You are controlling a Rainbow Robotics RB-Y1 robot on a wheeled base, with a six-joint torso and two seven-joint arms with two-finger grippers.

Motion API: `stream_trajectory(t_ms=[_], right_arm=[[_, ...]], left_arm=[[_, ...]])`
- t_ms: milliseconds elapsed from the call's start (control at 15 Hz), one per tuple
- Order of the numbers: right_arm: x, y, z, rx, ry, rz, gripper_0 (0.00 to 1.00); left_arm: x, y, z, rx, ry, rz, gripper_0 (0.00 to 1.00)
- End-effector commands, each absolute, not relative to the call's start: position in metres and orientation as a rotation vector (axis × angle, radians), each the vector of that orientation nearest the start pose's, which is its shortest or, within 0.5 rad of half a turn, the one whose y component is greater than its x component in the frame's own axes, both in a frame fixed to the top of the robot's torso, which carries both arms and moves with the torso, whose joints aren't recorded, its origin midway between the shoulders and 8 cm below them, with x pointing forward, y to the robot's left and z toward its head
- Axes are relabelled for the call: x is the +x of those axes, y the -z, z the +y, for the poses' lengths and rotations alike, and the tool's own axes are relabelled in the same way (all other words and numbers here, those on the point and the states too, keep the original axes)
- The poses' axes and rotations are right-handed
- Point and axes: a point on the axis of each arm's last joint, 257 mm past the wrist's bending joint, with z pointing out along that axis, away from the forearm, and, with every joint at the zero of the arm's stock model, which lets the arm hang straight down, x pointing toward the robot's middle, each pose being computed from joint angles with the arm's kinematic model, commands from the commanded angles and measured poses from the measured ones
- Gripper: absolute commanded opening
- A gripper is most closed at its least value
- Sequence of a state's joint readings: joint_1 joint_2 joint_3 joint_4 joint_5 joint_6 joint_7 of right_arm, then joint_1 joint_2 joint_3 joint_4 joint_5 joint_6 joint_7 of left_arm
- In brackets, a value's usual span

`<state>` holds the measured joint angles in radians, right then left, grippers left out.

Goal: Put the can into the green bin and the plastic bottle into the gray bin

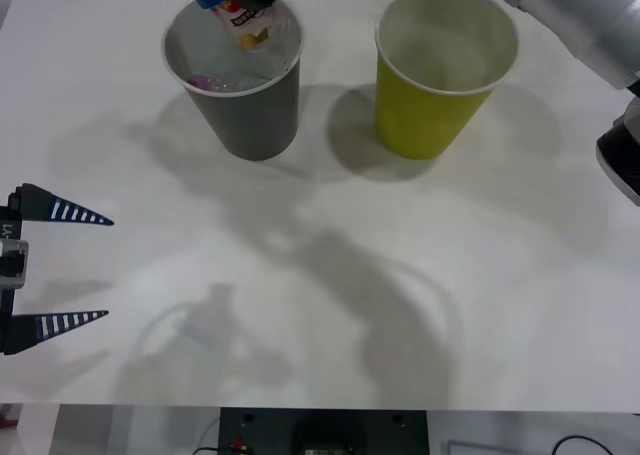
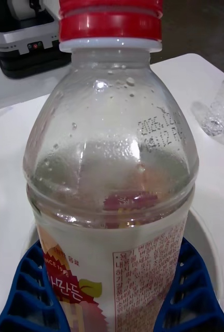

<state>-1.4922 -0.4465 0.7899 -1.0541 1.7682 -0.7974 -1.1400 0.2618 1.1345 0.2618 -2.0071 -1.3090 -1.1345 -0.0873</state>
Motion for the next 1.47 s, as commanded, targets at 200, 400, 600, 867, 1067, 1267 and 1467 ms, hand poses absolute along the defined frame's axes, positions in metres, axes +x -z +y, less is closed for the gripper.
stream_trajectory(t_ms=[200,400,600,867,1067,1267,1467], right_arm=[[0.592,-0.042,0.141,-1.246,-0.351,1.609,0.01],[0.589,-0.041,0.145,-1.249,-0.363,1.61,0.7],[0.588,-0.041,0.145,-1.238,-0.38,1.62,1.0],[0.595,-0.049,0.128,-1.208,-0.375,1.633,1.0],[0.59,-0.055,0.097,-1.229,-0.357,1.661,1.0],[0.572,-0.067,0.062,-1.248,-0.381,1.67,1.0],[0.549,-0.068,0.022,-1.275,-0.39,1.667,1.0]], left_arm=[[0.341,0.167,0.286,1.762,0.118,1.444,1.0],[0.341,0.167,0.286,1.762,0.118,1.444,1.0],[0.341,0.167,0.286,1.762,0.118,1.444,1.0],[0.341,0.167,0.286,1.762,0.118,1.444,1.0],[0.341,0.167,0.286,1.762,0.118,1.444,1.0],[0.341,0.167,0.286,1.762,0.118,1.444,1.0],[0.341,0.167,0.286,1.762,0.118,1.444,1.0]])
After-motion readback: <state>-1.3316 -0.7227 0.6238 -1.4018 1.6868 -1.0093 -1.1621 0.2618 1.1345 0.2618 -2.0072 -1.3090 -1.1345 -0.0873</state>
